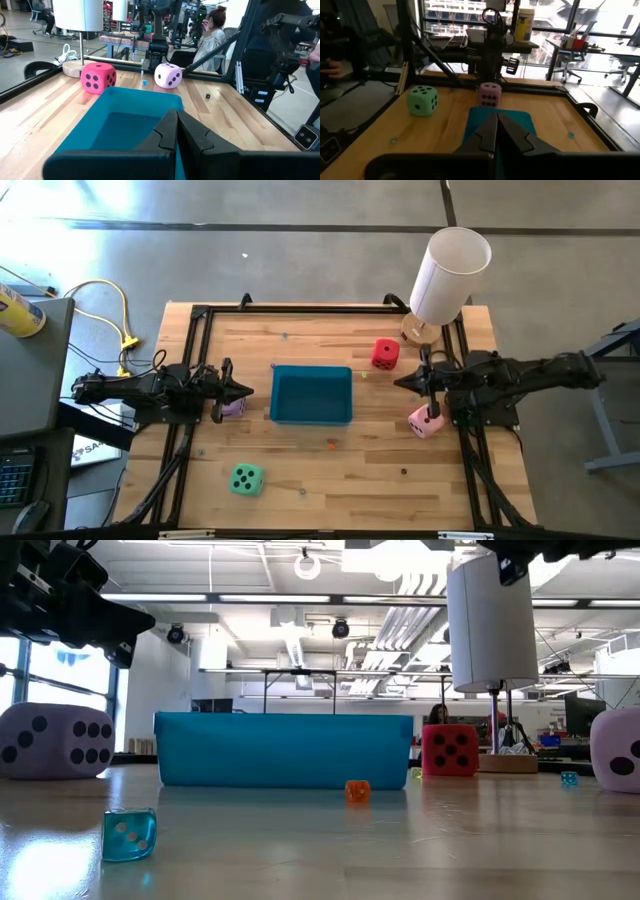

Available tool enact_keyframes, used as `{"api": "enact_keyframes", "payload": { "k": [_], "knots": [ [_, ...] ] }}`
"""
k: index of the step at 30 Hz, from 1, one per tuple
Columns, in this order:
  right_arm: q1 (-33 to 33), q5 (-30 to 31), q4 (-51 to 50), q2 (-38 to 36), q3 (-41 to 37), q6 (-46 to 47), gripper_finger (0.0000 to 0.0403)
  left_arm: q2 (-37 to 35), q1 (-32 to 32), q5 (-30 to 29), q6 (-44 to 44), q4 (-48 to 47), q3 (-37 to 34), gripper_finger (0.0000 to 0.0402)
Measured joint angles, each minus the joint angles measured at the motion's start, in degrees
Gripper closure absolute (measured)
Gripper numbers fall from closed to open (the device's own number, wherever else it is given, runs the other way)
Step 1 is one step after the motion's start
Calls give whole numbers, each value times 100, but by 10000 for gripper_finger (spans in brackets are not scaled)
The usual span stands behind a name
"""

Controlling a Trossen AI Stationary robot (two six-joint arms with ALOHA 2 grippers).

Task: Pick & Place Dice
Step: Put the small black dice into the blue bin

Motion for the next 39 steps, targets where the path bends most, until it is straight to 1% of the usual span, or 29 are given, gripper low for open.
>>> {"api": "enact_keyframes", "payload": {
  "k": [5,11,15,20,24,28,34,39],
  "knots": [
    [712,670,-257,372,454,-135,401,-1,-1,0,-2,0,0,401],
    [1531,1694,-823,867,1027,-144,401,0,0,0,-1,0,0,401],
    [1941,2027,-1361,1322,1476,55,401,-2,-2,0,0,-1,0,401],
    [2283,2070,-2113,1933,2163,584,401,0,-2,0,9,0,0,401],
    [2432,2056,-2807,2517,2694,1013,401,0,-1,0,11,0,0,401],
    [2559,2061,-3304,2926,3145,1491,401,0,-2,0,11,0,0,401],
    [2679,1912,-3760,3289,3577,2255,401,-1,-2,0,9,0,0,401],
    [2751,1820,-4352,3471,3887,2985,401,-1,-1,0,11,2,0,401]
  ]
}}
